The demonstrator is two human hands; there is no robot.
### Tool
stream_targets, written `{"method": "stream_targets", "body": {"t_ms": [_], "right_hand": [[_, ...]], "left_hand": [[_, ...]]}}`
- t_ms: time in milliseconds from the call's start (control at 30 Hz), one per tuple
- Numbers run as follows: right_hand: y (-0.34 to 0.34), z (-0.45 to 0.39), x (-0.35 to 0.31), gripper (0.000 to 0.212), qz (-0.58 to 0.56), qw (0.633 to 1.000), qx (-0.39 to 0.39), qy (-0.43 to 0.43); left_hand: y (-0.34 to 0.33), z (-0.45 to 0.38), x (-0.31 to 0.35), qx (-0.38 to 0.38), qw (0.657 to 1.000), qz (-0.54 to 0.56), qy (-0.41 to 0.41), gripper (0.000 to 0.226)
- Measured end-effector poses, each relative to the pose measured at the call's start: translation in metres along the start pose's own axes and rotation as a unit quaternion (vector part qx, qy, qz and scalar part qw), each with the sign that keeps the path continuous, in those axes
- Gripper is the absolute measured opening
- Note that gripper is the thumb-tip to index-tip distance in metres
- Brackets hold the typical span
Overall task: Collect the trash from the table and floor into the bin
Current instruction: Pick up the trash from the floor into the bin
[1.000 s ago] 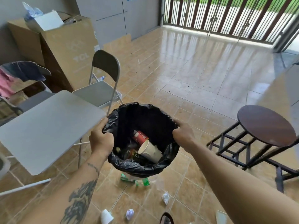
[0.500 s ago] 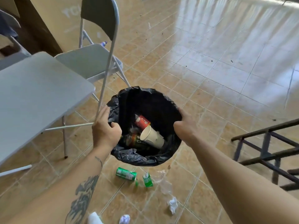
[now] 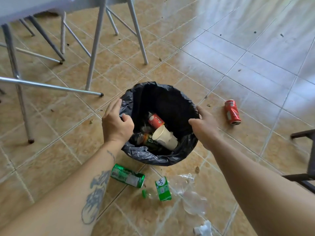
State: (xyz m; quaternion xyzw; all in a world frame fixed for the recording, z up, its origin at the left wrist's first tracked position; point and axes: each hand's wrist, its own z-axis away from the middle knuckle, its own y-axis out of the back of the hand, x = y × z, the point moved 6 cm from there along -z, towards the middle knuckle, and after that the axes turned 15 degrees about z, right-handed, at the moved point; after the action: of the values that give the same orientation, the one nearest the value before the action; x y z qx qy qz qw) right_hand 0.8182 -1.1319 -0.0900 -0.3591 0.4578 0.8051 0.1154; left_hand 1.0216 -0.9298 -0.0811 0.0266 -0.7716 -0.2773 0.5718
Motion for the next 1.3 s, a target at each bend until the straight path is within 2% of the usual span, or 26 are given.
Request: {"method": "stream_targets", "body": {"t_ms": [133,233,367,533,633,700,767,833,900,1000,1100,1200,1300], "right_hand": [[-0.024,-0.019,-0.003,0.074,0.003,0.999,0.014,0.042],[-0.039,-0.034,-0.01,0.087,0.016,0.998,0.004,0.067],[-0.044,-0.048,-0.013,0.091,0.043,0.995,-0.003,0.084],[-0.042,-0.024,0.003,0.083,0.042,0.995,0.019,0.091],[-0.04,0.013,0.028,0.069,-0.015,0.997,0.046,0.058],[-0.043,0.038,0.049,0.064,0.014,0.998,0.059,0.027],[-0.058,0.058,0.074,0.061,0.053,0.998,0.03,0.01],[-0.082,0.072,0.098,0.069,0.131,0.99,-0.038,0.022],[-0.11,0.082,0.114,0.082,0.253,0.957,-0.129,0.066],[-0.147,0.096,0.131,0.093,0.408,0.872,-0.224,0.152],[-0.17,0.105,0.14,0.099,0.515,0.796,-0.234,0.218],[-0.184,0.106,0.147,0.108,0.584,0.743,-0.232,0.23],[-0.194,0.109,0.154,0.114,0.626,0.709,-0.233,0.228]], "left_hand": [[0.0,-0.014,-0.023,0.035,0.999,0.023,0.018,0.052],[0.001,-0.028,-0.027,0.052,0.998,0.032,0.015,0.05],[0.0,-0.036,-0.031,0.055,0.998,0.035,0.011,0.048],[0.013,-0.015,-0.036,0.036,0.996,0.059,-0.05,0.044],[0.03,0.03,-0.041,-0.002,0.991,0.057,-0.117,0.045],[0.036,0.064,-0.052,-0.042,0.989,0.05,-0.134,0.047],[0.036,0.094,-0.07,-0.072,0.988,0.053,-0.123,0.053],[0.028,0.115,-0.09,-0.112,0.987,0.053,-0.102,0.06],[0.014,0.131,-0.114,-0.173,0.981,0.021,-0.08,0.062],[-0.01,0.15,-0.149,-0.285,0.953,-0.077,-0.067,0.065],[-0.027,0.164,-0.171,-0.39,0.891,-0.196,-0.124,0.071],[-0.036,0.174,-0.188,-0.455,0.837,-0.273,-0.131,0.077],[-0.04,0.176,-0.194,-0.456,0.828,-0.292,-0.148,0.078]]}}
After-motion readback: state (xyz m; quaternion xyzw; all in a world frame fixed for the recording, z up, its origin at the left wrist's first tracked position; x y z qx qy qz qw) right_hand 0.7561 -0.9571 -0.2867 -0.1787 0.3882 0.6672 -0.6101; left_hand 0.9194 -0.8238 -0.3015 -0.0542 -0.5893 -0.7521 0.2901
